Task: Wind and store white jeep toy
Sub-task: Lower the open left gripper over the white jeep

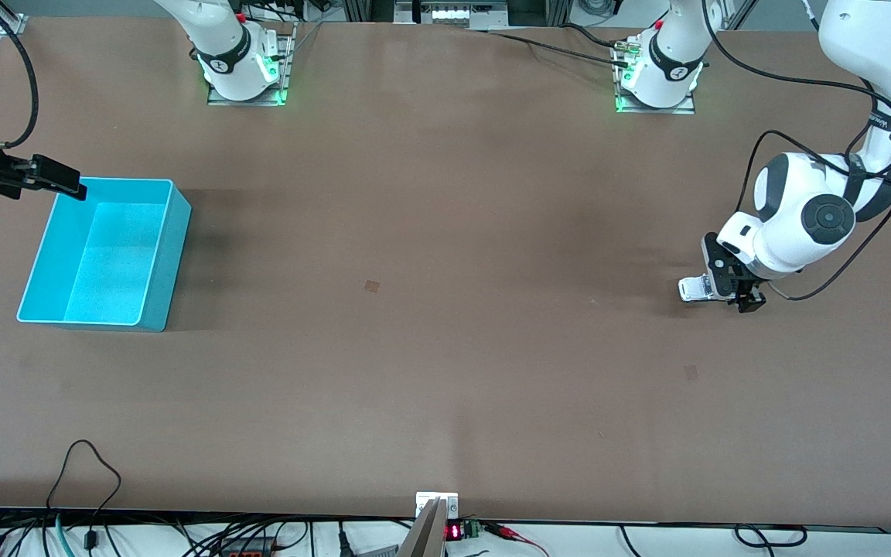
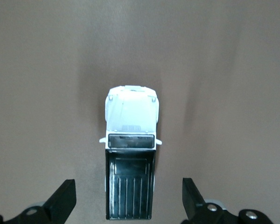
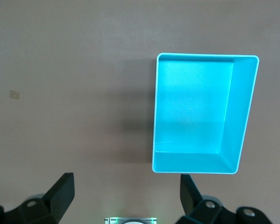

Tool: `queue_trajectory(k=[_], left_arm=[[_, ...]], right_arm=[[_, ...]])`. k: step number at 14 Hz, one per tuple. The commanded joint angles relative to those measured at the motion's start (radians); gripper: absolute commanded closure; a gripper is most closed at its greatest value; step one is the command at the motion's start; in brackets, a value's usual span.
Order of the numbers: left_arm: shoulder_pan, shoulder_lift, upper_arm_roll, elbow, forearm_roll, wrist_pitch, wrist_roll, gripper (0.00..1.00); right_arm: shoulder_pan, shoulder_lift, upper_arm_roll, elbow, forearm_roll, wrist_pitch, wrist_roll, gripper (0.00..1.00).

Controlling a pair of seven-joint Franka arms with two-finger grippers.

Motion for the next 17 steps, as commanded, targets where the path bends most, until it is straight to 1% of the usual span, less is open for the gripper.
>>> queue_trajectory(k=[1, 2, 17], left_arm=[[0.022, 0.009, -0.018, -0.006, 0.019, 0.04, 0.048, 0.0], [0.023, 0.014, -0.018, -0.008, 0.019, 0.06, 0.051, 0.0], [0.051, 0.048, -0.031, -0.019, 0.019, 0.06, 0.059, 0.0]], right_arm=[[-0.002, -0.015, 0.001, -0.012, -0.004, -0.007, -0.018, 0.0], [-0.002, -0.015, 0.001, -0.012, -0.004, -0.007, -0.018, 0.0], [-0.002, -0.015, 0.0, -0.012, -0.004, -0.007, -0.018, 0.0]])
